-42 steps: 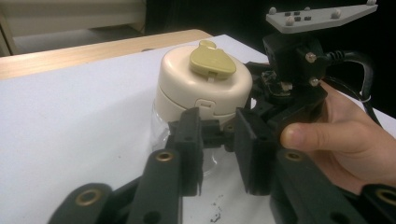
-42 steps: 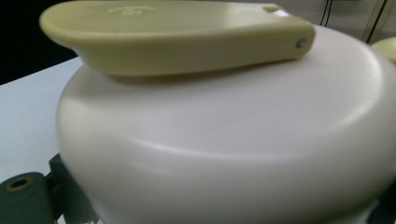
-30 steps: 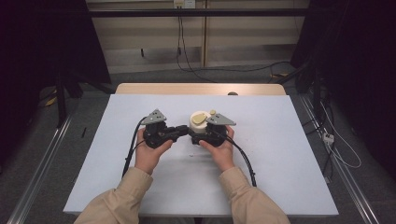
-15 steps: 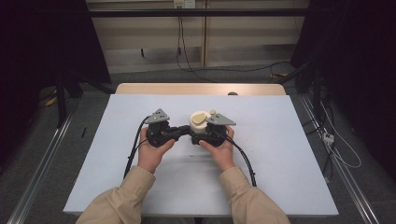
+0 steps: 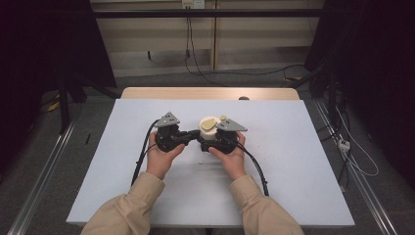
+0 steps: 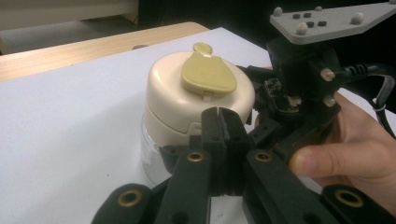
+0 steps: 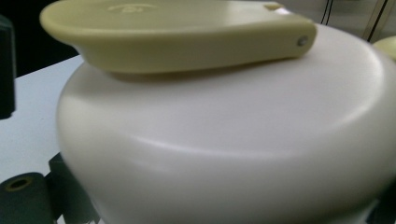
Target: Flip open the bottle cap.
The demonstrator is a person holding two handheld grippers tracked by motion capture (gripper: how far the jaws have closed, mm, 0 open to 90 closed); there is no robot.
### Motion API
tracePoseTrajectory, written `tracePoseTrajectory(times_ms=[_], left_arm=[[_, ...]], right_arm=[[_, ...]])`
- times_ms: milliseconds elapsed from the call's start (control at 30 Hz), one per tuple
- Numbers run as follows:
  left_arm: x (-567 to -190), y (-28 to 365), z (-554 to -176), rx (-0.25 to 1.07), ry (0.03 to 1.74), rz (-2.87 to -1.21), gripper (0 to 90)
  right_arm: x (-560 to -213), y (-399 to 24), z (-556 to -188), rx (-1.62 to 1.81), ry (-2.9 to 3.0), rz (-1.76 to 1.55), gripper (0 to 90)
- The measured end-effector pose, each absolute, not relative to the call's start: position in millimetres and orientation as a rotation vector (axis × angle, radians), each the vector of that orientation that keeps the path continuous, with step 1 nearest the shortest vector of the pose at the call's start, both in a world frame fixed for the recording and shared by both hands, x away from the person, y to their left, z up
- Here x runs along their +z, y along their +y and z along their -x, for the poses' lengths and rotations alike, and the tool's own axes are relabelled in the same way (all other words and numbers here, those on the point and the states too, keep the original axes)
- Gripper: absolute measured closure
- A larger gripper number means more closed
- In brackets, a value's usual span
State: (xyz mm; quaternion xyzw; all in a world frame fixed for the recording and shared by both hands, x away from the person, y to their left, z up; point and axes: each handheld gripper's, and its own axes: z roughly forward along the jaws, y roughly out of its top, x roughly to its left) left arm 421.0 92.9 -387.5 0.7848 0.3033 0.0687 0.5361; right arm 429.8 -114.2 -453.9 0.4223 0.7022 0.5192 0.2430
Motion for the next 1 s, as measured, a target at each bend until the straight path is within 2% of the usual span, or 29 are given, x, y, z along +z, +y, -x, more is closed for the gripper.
tracePoseTrajectory(times_ms=[1000], left_arm=[[-385.2,84.4,-428.2,0.214,0.733,-1.904,90.0]], right_arm=[[-454.3,-114.2,-429.4,1.417,1.919,-1.154,5.9]])
